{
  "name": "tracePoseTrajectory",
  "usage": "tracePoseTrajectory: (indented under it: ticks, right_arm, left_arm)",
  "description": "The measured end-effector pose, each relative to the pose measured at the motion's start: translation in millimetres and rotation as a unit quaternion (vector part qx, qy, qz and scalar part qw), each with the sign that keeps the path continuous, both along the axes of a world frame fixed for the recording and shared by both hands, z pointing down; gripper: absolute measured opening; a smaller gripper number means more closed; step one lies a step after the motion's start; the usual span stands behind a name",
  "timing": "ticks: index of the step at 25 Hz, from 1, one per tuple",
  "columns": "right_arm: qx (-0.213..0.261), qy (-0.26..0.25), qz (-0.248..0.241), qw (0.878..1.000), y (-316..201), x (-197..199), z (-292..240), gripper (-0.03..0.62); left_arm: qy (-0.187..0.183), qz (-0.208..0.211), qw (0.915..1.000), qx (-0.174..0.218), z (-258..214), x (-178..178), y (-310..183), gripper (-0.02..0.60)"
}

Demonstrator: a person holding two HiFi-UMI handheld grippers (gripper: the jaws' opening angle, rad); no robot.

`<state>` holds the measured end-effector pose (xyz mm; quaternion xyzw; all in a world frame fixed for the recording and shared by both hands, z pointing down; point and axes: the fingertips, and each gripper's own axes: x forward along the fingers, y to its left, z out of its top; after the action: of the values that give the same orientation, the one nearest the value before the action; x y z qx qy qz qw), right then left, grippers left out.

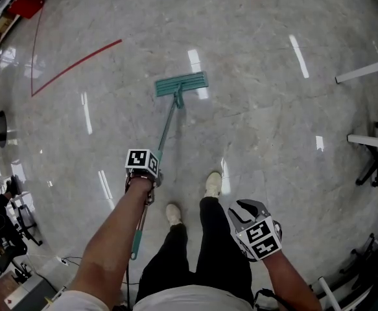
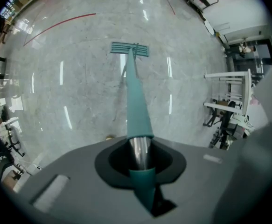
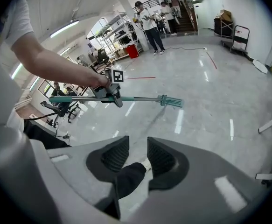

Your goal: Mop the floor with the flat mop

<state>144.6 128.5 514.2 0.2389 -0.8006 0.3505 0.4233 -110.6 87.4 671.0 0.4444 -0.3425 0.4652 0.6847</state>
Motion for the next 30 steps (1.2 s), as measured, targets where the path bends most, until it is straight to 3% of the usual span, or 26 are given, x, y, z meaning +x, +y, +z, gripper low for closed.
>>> tracePoseTrajectory:
  ticks: [4,11,16,23,30]
  right_arm:
    - [-0.005,0.001,0.005,1.000,1.4,8.8,2.0,0.124]
    - [-0.010,0.009,0.013,1.000,4.9,26.0,4.5,0.124]
    - [-0.009,0.013,0.020,1.000,7.2,35.6,8.1,0.124]
    - [0.006,0.009,0.007,1.000,11.5,20.8,6.1,0.124]
    - [0.025,0.001,-0.026,0.999,18.5,-11.3,-1.1,0.124]
  left_arm:
    - [0.008,-0.012,0.9999,0.003,4.3,4.1,-26.0,0.060]
    - [-0.018,0.004,0.9997,0.016,14.2,0.6,-79.5,0.060]
    - [-0.010,-0.014,0.9997,0.020,15.6,16.5,-100.2,0.058]
    - [0.000,-0.008,0.9996,0.027,-2.3,-5.1,-66.1,0.057]
    - [-0.001,0.001,0.9991,0.041,-32.0,-41.2,24.6,0.057]
